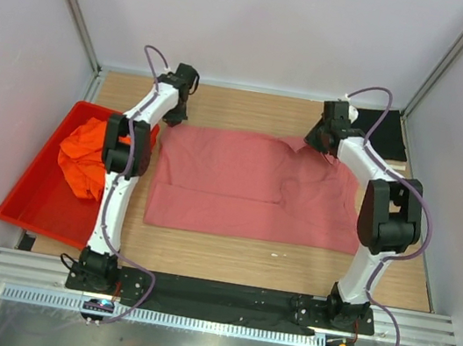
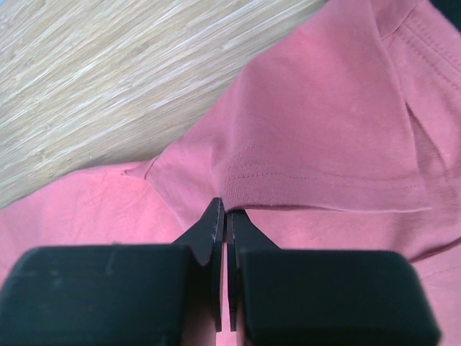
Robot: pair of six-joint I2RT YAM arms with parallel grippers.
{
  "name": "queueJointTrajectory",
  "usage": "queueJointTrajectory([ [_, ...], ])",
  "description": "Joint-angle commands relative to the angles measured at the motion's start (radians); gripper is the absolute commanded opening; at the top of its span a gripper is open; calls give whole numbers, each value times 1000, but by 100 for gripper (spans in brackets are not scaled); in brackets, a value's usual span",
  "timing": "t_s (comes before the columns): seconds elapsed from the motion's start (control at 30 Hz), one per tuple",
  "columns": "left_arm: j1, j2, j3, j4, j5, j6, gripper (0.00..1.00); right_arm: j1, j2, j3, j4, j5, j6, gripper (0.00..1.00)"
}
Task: Fold and stack the t-shirts
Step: Fold the tshirt
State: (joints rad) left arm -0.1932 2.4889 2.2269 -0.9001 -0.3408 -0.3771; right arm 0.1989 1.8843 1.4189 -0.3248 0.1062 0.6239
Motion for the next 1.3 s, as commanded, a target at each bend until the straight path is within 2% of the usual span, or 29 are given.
queueJointTrajectory([
  [0.0, -8, -156, -55, 79, -14, 1, 0, -3, -76, -12, -3, 44, -39, 1],
  [0.37, -22, -292, -214, 113, -38, -16, 0, -3, -145, -9, -69, 124, -95, 1],
  [0.67, -49, -444, -392, 142, -66, -16, 0, -3, -209, 6, -233, 204, -124, 1],
  [1.07, -72, -645, -653, 185, -52, -23, 0, -4, -398, -112, -355, 297, -161, 1],
  [1.27, -103, -735, -759, 168, -56, -36, 0, -3, -459, -211, -391, 288, -150, 1],
])
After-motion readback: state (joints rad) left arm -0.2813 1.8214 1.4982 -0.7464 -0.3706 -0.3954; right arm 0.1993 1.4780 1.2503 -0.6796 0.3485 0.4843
